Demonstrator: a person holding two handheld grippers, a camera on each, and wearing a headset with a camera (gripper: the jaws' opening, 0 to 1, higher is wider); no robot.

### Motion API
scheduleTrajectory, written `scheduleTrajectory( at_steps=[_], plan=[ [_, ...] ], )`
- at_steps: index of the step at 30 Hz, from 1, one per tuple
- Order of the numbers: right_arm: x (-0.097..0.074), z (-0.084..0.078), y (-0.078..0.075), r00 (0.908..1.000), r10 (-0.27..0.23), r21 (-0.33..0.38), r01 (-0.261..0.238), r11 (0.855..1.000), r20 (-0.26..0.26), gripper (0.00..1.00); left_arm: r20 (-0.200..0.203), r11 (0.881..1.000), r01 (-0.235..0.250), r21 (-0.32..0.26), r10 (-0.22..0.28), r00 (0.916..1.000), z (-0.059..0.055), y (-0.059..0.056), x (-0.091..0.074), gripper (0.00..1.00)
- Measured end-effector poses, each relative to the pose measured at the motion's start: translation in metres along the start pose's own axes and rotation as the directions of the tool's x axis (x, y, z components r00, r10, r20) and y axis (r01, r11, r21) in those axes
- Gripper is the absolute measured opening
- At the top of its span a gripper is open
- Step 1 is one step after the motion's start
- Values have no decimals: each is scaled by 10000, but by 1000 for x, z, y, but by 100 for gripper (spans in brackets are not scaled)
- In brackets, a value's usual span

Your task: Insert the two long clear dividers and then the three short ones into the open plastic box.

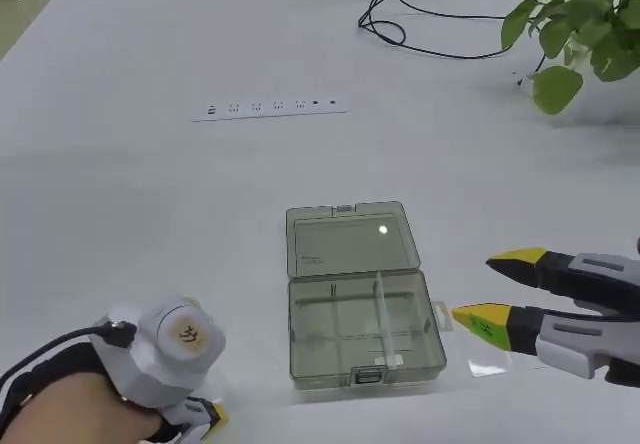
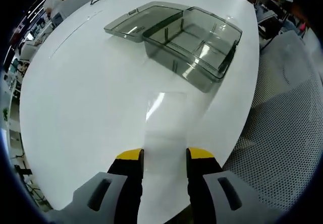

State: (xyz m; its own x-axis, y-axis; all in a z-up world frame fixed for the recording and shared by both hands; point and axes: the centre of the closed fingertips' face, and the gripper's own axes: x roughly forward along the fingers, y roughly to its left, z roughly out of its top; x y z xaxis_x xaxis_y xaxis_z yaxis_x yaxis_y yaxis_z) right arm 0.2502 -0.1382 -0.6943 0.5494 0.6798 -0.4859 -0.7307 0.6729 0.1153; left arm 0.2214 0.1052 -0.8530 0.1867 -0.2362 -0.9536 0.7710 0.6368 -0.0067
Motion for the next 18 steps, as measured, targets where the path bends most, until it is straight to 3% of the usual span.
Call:
scheduleTrajectory(
  at_steps=[7,18],
  plan=[
    [0,0,0,10000,-31,-194,31,9998,-18,42,-165,9997,103,202,-100,9998,-1,-1,-1,32],
    [2,1,5,10000,63,-659,-66,9978,-45,42,82,10000,88,-5,-88,9999,0,-2,-2,31]
  ],
)
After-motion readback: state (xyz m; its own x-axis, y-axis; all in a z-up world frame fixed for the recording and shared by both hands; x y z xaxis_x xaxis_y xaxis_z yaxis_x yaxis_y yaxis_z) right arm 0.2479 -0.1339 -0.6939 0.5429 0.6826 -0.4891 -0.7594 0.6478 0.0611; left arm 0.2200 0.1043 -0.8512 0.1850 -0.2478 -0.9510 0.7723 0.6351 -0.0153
